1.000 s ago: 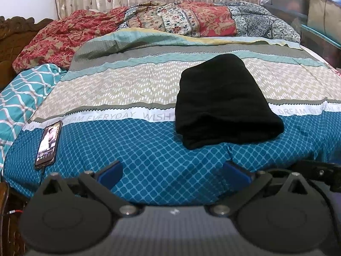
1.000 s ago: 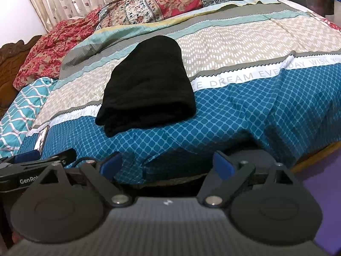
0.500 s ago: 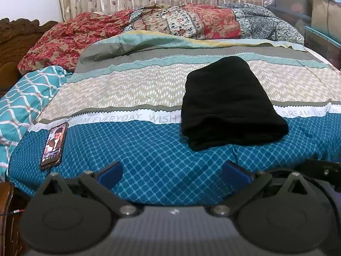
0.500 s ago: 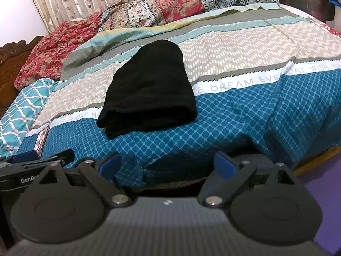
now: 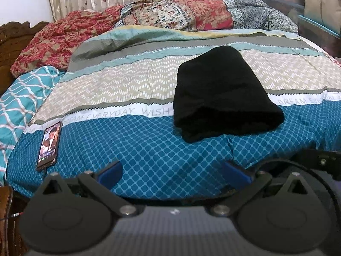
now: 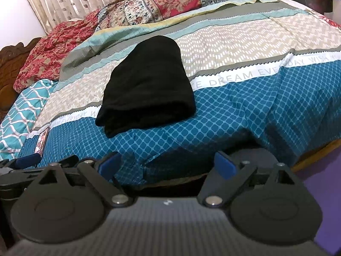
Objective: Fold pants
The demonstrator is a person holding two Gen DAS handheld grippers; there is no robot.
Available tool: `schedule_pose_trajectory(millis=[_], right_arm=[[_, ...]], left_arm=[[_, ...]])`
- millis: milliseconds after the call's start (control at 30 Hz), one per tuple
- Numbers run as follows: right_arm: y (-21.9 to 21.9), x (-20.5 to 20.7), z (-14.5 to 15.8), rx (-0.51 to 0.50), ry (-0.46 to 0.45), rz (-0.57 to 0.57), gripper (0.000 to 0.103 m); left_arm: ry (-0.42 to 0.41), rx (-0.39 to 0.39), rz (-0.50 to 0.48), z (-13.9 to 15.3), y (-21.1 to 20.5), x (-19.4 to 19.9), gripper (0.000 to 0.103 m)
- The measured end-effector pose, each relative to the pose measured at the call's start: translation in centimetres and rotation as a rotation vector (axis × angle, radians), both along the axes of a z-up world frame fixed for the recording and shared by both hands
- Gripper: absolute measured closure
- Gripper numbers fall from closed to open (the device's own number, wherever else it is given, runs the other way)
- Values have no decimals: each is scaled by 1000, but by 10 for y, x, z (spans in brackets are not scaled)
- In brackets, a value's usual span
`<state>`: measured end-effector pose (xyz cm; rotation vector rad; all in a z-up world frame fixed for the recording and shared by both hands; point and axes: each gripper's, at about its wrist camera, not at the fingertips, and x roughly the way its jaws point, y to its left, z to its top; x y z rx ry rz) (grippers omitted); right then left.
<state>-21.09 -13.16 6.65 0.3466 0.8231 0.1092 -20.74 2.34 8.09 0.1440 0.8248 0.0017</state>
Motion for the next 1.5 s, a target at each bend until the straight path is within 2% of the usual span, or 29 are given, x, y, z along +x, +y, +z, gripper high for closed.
schedule_pose_trajectory(millis=[667,1500], right_arm=[[-1,2,-2,8,14,5,7],[-4,3,-3,10,18,6,7]], left_arm=[[58,31,-6,-9,-3,5,0],[68,54,-28,-10,-5,6,0]])
